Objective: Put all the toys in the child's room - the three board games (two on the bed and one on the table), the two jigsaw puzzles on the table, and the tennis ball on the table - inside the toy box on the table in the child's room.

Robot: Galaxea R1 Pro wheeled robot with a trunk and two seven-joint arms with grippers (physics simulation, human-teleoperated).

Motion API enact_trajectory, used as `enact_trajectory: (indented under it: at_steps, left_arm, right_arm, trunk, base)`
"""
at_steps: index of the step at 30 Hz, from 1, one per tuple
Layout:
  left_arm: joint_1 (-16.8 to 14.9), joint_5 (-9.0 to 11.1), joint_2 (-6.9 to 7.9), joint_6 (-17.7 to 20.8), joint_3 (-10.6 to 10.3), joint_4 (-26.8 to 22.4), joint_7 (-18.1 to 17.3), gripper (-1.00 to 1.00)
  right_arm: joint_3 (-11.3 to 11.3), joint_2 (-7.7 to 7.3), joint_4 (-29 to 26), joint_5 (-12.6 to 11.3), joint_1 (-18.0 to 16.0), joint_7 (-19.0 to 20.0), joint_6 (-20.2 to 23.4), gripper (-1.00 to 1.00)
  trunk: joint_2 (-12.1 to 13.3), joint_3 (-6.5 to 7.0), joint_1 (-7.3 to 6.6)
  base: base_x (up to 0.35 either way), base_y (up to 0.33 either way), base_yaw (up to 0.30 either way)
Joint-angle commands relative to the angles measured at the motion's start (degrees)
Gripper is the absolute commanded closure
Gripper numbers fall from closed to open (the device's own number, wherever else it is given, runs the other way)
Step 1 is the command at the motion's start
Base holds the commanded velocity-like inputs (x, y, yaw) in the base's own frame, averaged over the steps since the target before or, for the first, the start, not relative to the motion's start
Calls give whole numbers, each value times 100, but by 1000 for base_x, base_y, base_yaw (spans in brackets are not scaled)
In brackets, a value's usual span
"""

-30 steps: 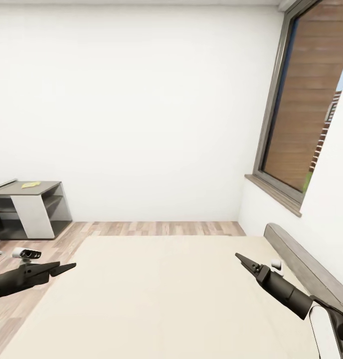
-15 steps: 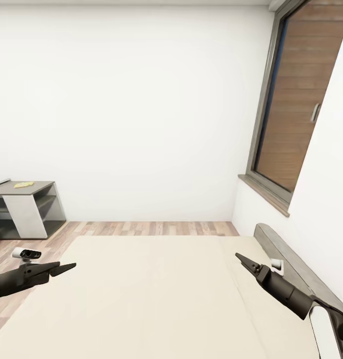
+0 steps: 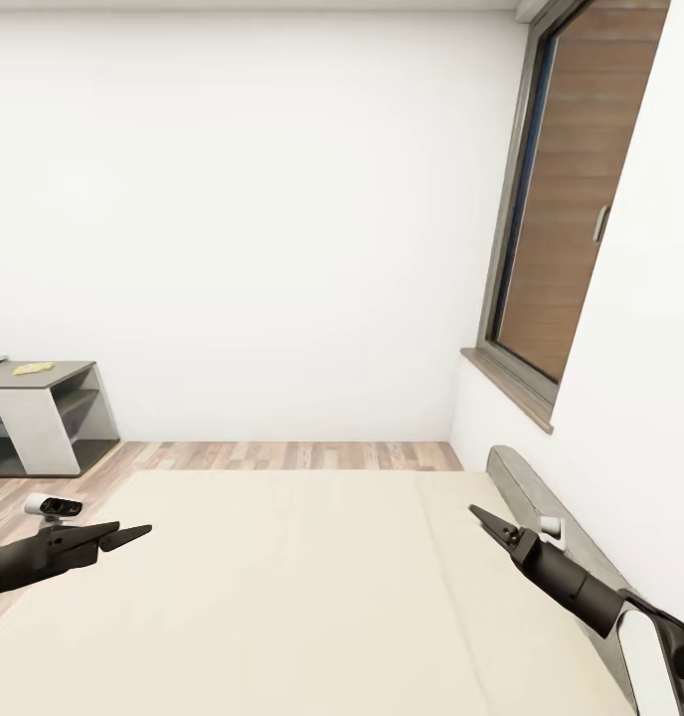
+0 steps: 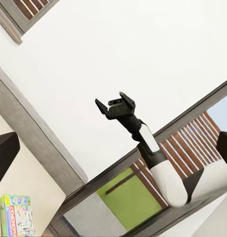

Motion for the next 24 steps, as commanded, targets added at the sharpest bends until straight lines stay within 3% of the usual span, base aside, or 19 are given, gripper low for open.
enact_trajectory:
  at_steps: [1, 11, 24]
  left_arm:
    - [-6, 30, 8, 61, -29, 3, -17, -100]
    - [-6, 30, 8, 53, -28, 3, -17, -100]
    - [-6, 32, 9, 52, -29, 3, -17, -100]
  right_arm:
    - [-6, 1, 3, -1, -3, 18, 27, -100]
    - [-9, 1, 23, -1, -3, -15, 27, -100]
    - [-9, -29, 20, 7, -3, -26, 19, -100]
  trunk:
    - [-6, -3, 3]
    - [-6, -3, 3]
    - [-6, -3, 3]
  base:
    - [0, -291, 0]
    - [0, -270, 0]
    - [0, -36, 0]
